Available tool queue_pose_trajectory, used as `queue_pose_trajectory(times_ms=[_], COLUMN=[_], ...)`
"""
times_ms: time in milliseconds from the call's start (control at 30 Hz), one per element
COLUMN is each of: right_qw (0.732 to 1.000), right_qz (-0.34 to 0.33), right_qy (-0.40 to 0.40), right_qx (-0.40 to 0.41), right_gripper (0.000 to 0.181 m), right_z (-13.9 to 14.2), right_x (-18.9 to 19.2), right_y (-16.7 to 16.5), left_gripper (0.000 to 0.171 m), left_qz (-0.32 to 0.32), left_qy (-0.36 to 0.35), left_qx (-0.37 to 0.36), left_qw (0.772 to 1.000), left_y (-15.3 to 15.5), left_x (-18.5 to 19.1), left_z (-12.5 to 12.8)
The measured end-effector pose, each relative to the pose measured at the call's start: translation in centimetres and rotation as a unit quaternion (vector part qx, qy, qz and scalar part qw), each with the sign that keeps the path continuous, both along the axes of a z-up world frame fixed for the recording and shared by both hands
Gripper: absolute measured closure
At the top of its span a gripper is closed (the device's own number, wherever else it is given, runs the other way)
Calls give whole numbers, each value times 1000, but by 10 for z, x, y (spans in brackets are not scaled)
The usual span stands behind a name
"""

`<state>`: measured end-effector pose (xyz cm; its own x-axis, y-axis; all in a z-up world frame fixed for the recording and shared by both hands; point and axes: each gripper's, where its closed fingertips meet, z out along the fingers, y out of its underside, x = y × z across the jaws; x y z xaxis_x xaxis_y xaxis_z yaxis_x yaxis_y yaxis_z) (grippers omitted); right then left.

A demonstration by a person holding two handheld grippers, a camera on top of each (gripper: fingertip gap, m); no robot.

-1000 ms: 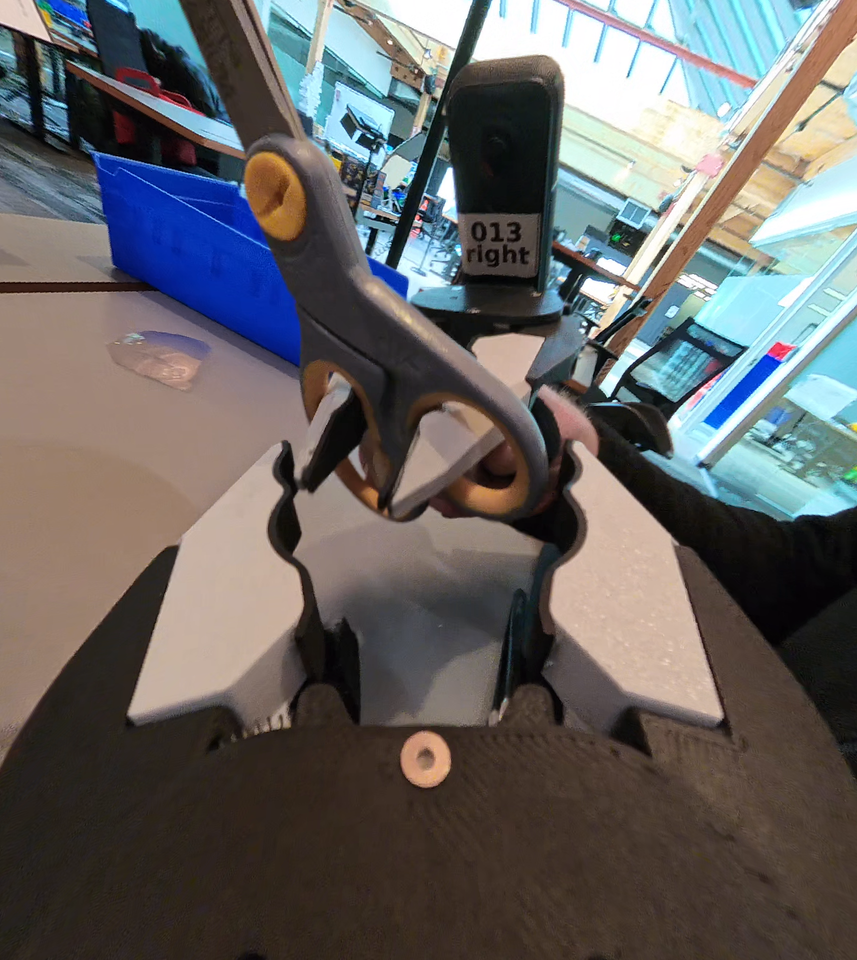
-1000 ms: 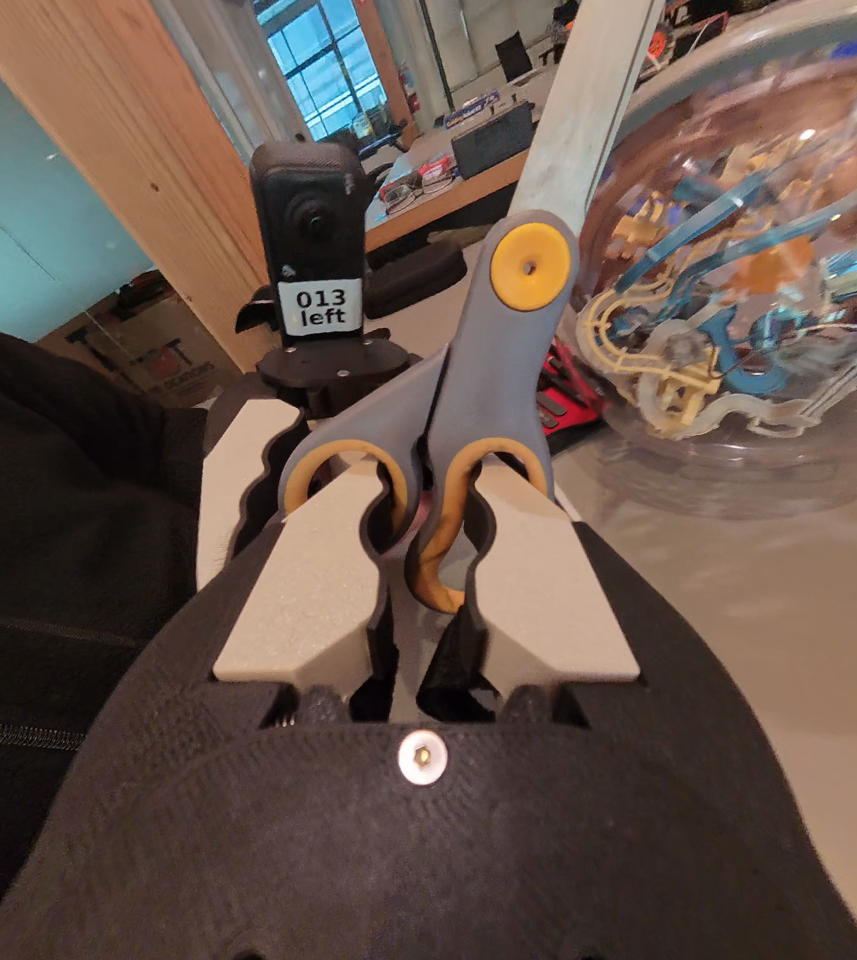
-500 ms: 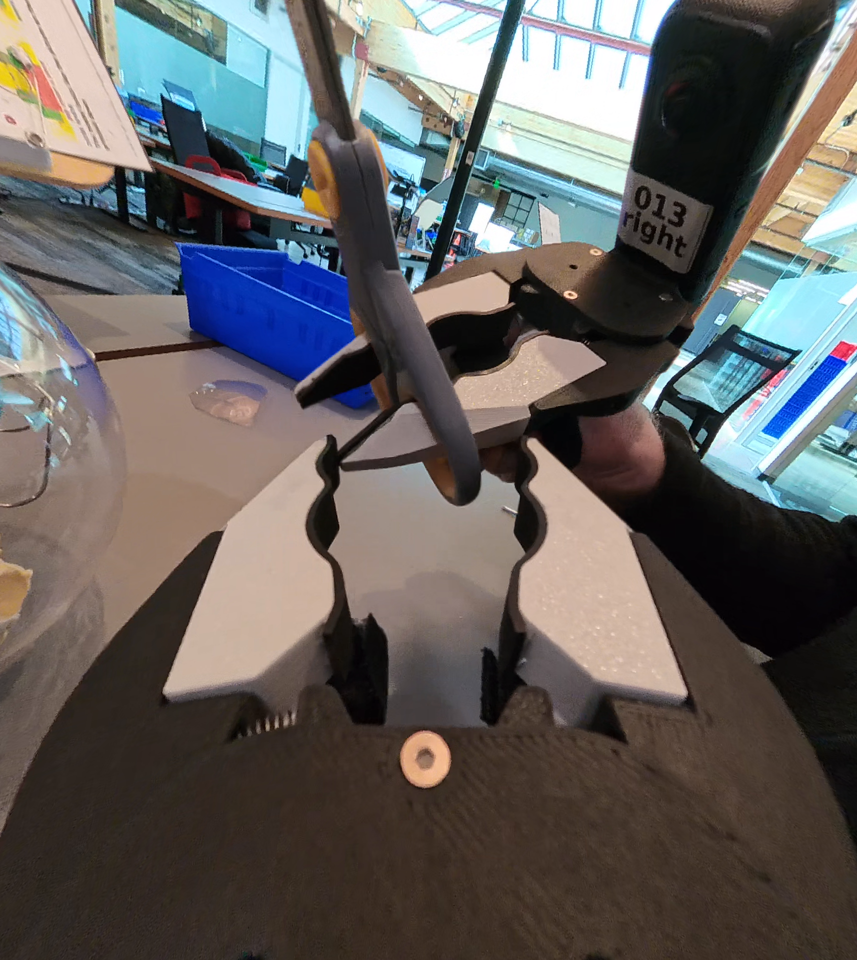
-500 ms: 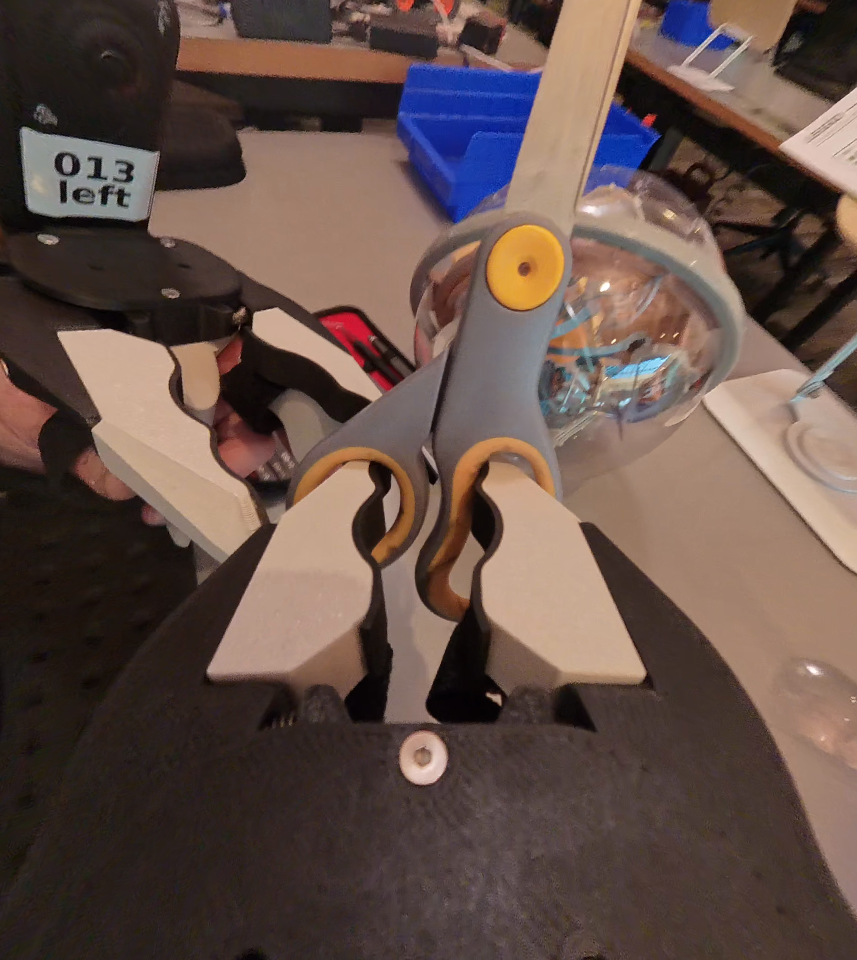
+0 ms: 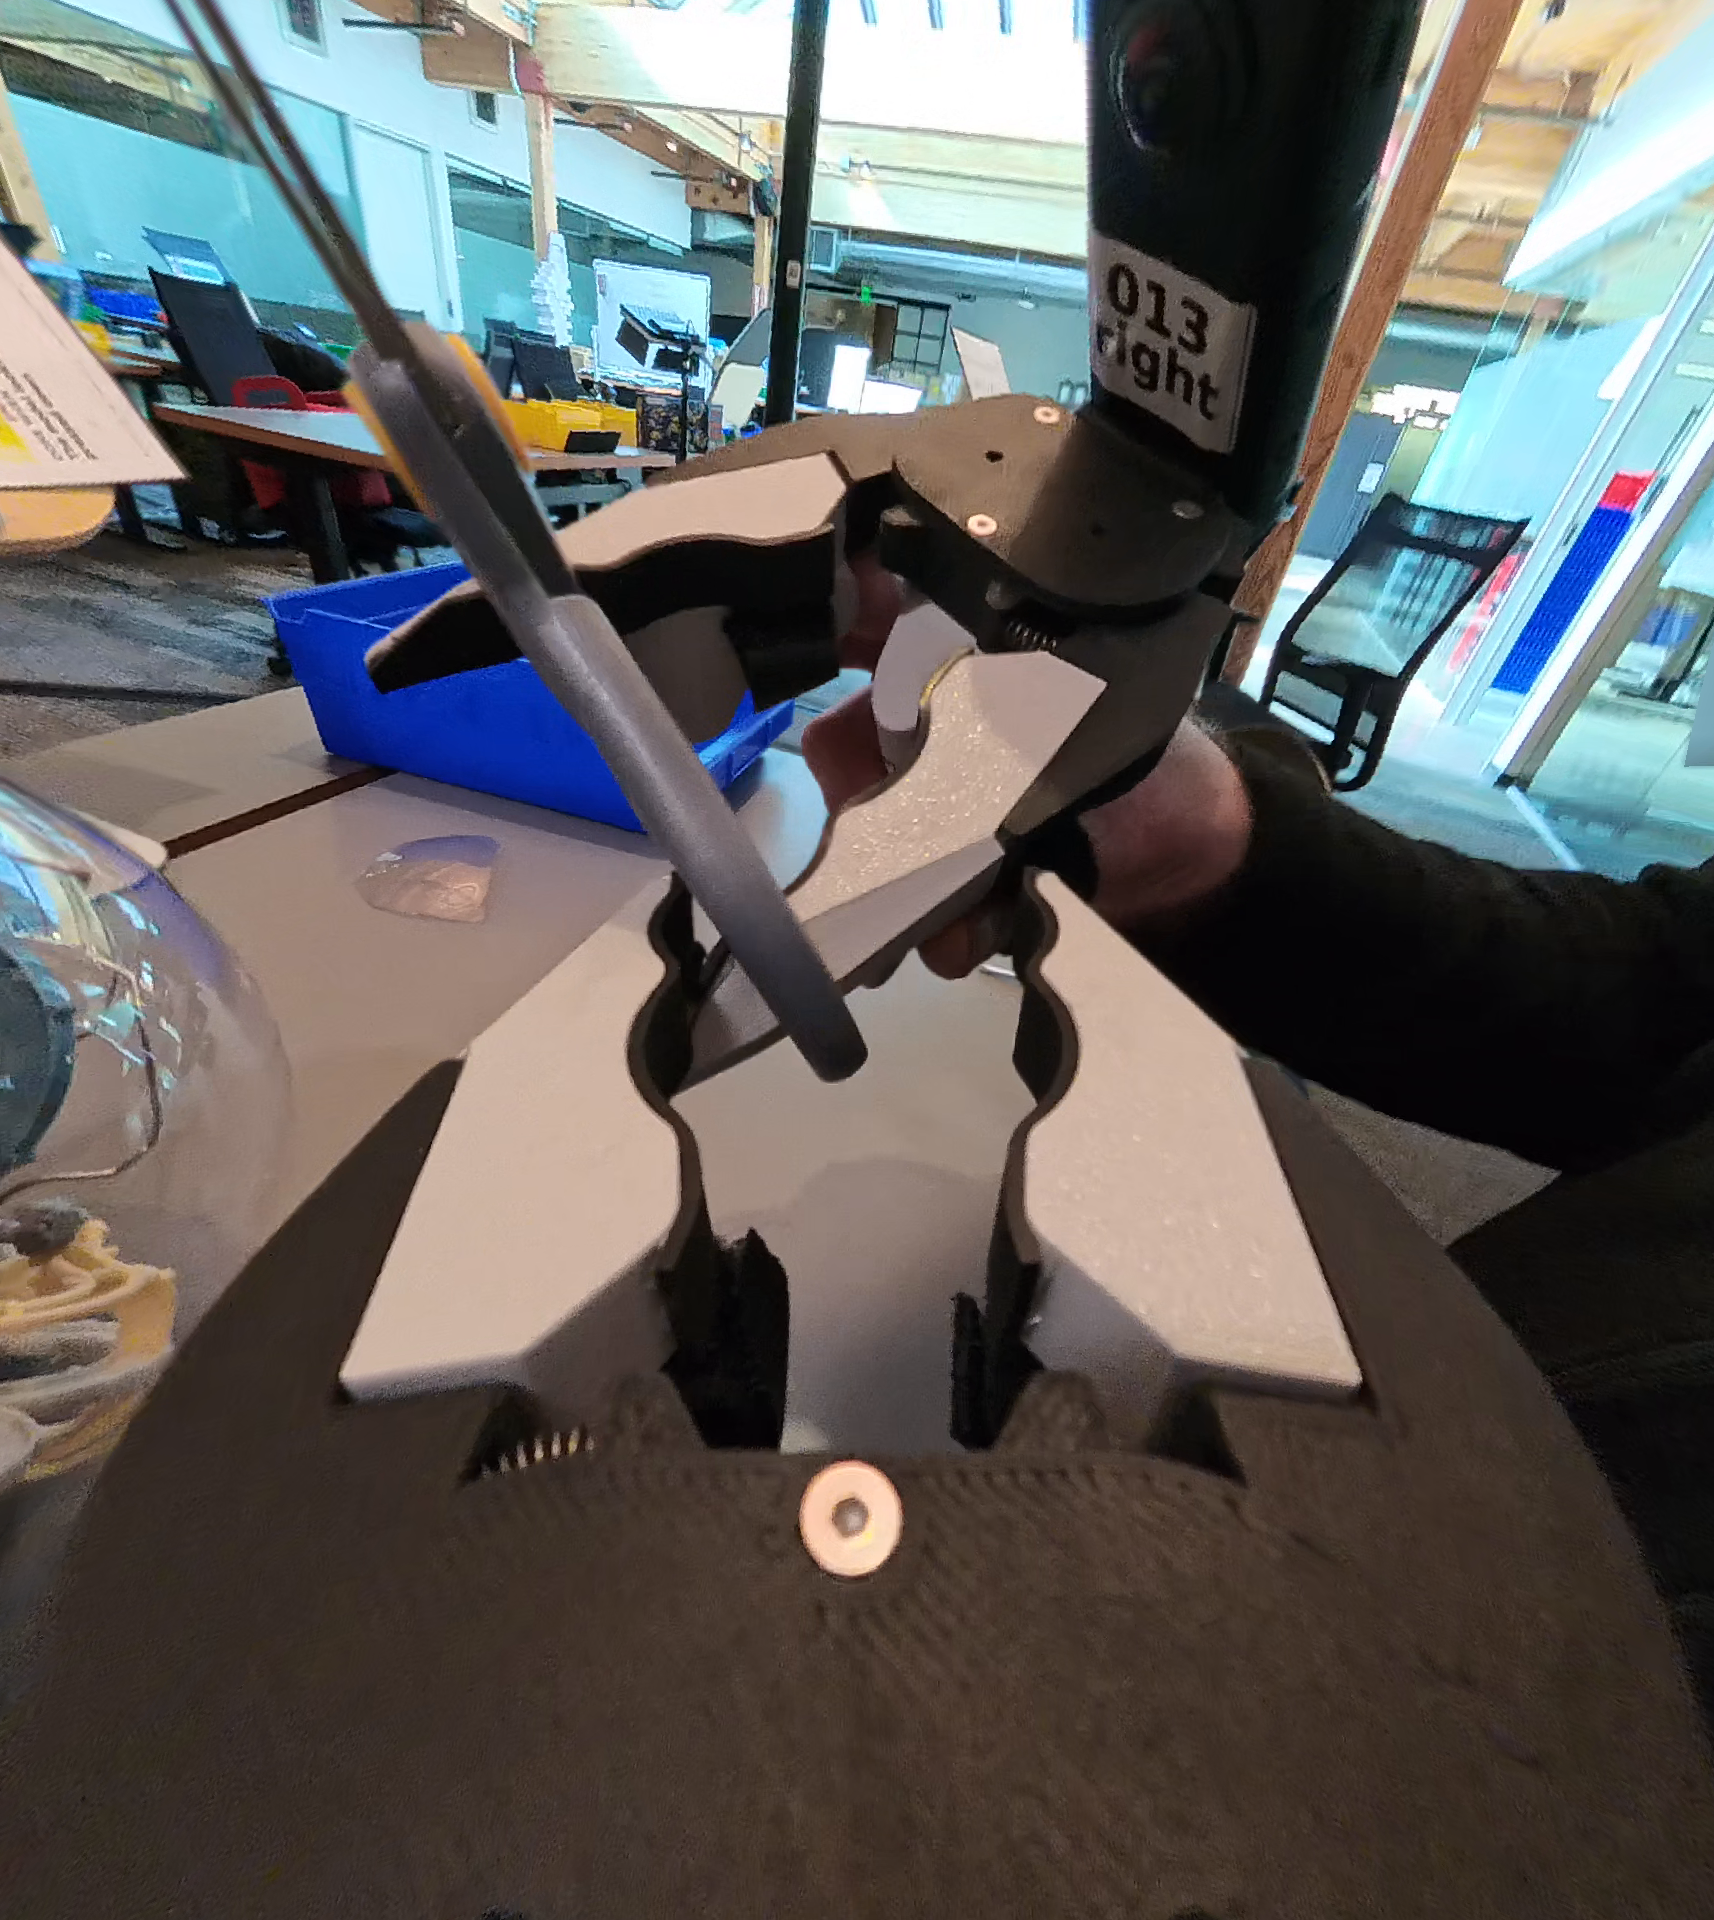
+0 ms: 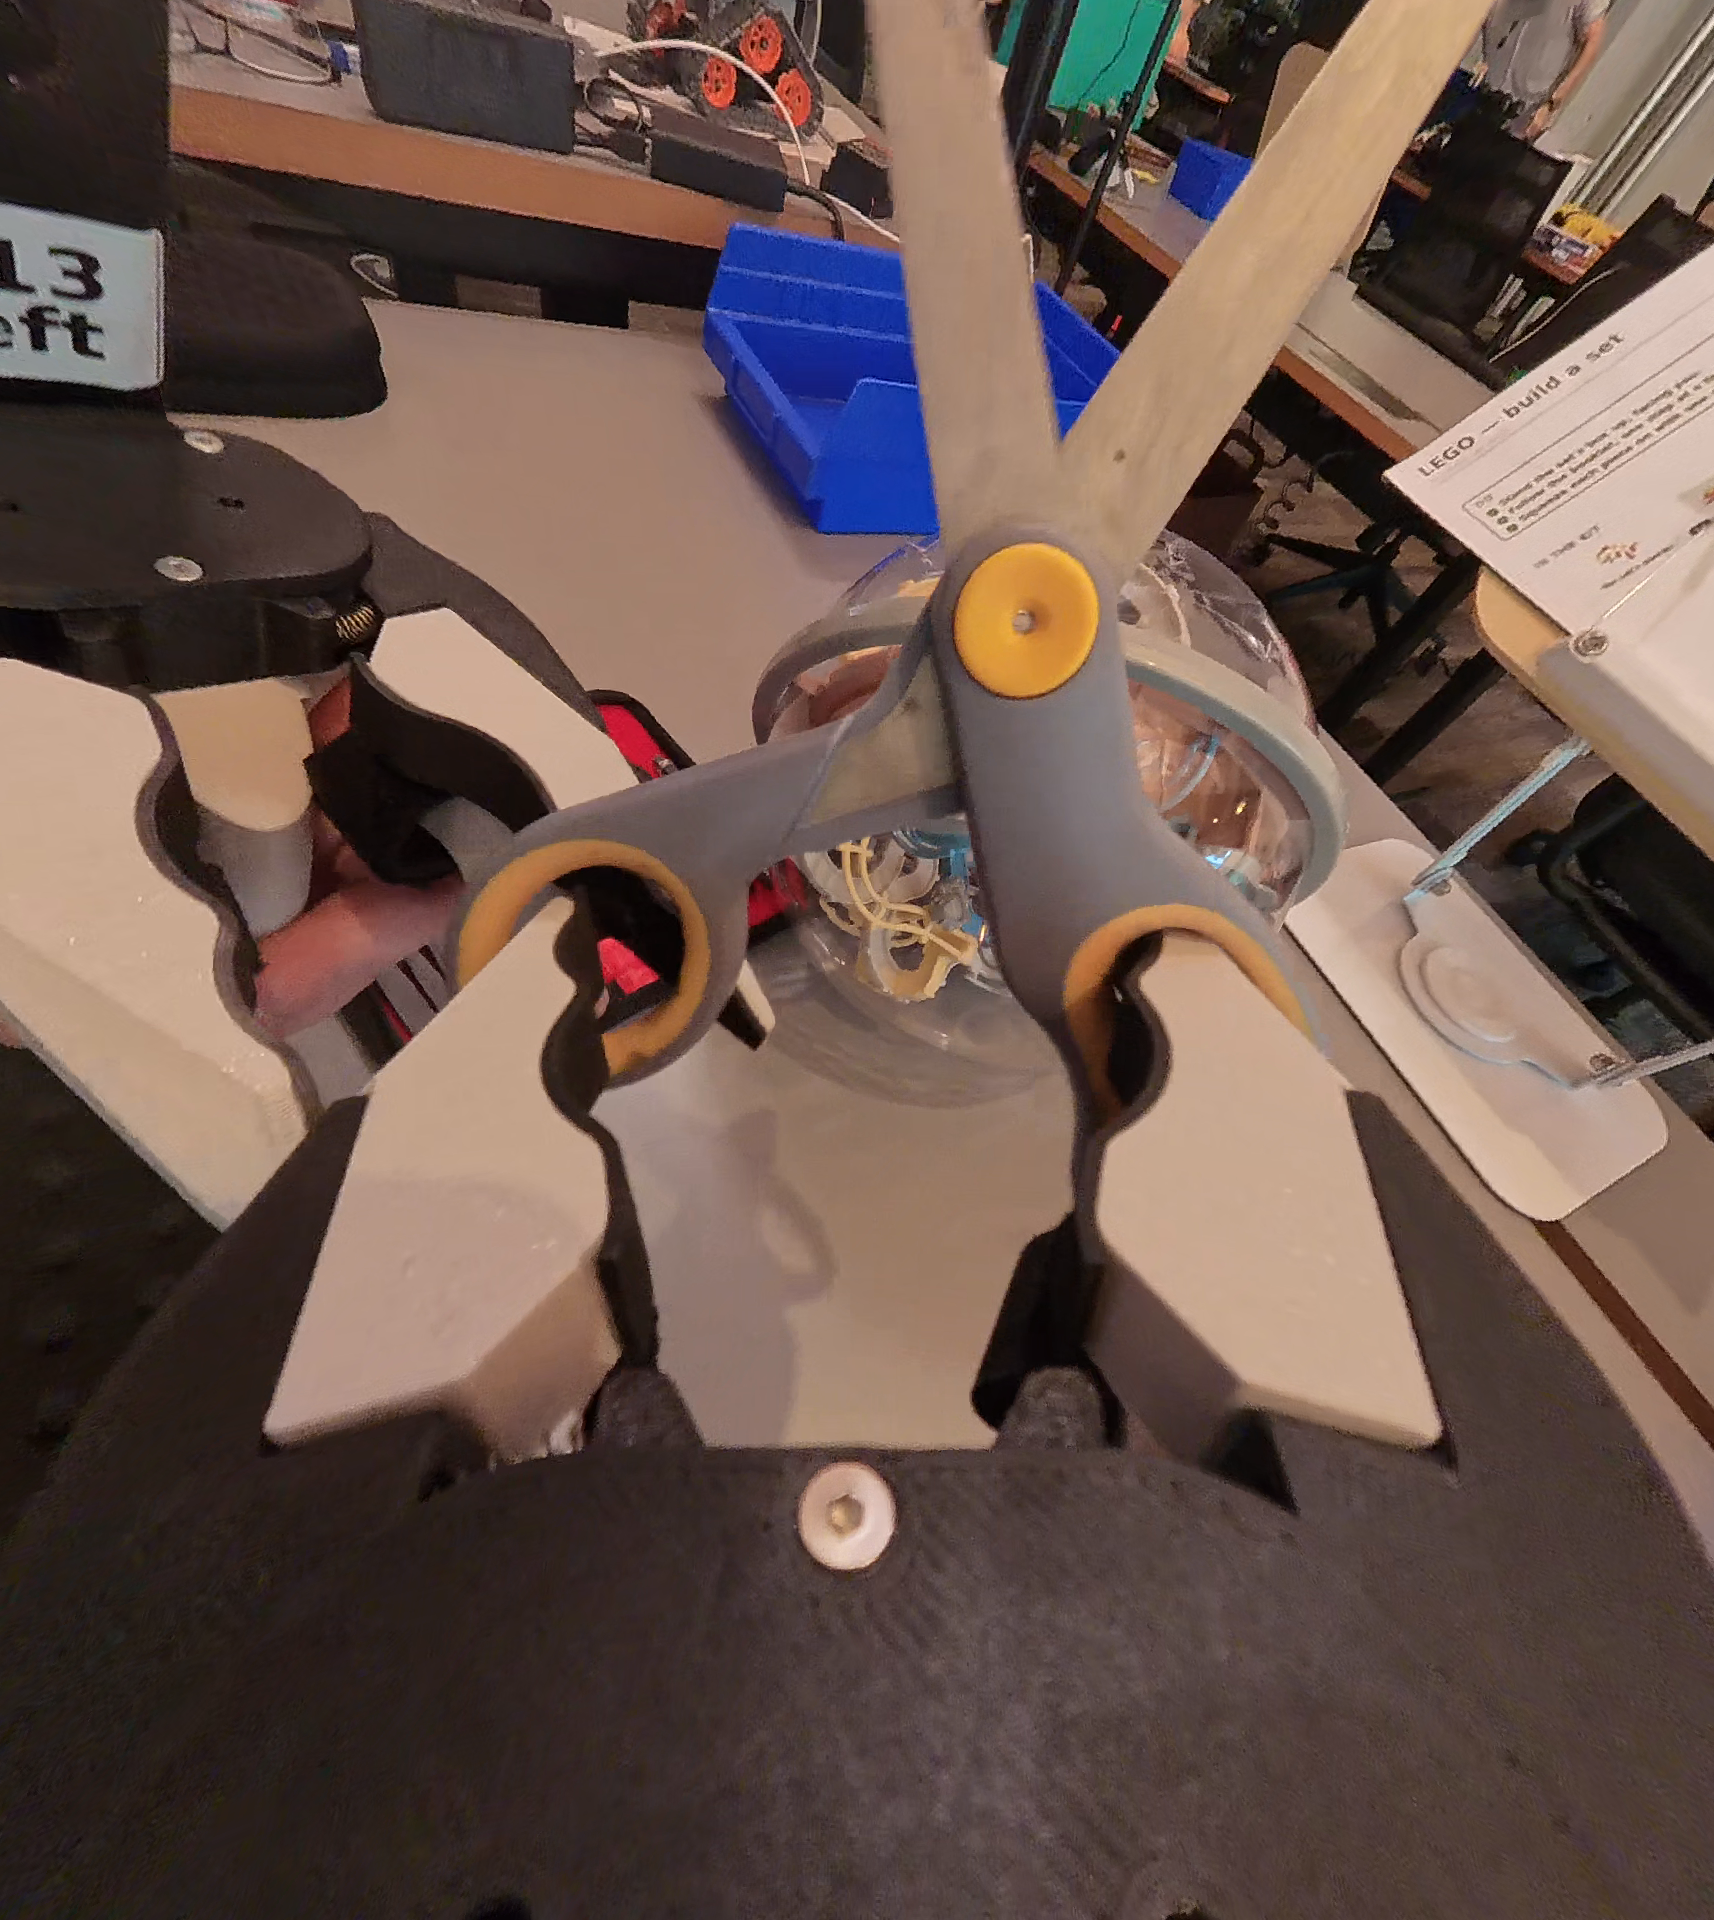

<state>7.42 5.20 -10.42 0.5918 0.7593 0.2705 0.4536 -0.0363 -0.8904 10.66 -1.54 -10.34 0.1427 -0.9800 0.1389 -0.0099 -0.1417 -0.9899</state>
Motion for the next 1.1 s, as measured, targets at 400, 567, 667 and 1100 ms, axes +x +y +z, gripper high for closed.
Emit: queue_pose_trajectory(times_ms=[400,567,667,1100], right_qw=[976,946,946,985], right_qz=[126,161,162,71], right_qy=[177,280,281,152], right_qx=[-4,-10,4,24], right_gripper=[106,109,113,117], right_z=[49,79,90,81], right_x=[-10,-6,-1,36], right_y=[-19,-13,-6,27], left_gripper=[102,92,94,86], left_qz=[-29,-10,71,262], left_qy=[38,18,20,222], left_qx=[124,141,158,-56], left_qw=[991,990,985,938], left_y=[-15,-5,32,225], left_x=[7,-18,-56,-126], left_z=[46,76,90,-24])
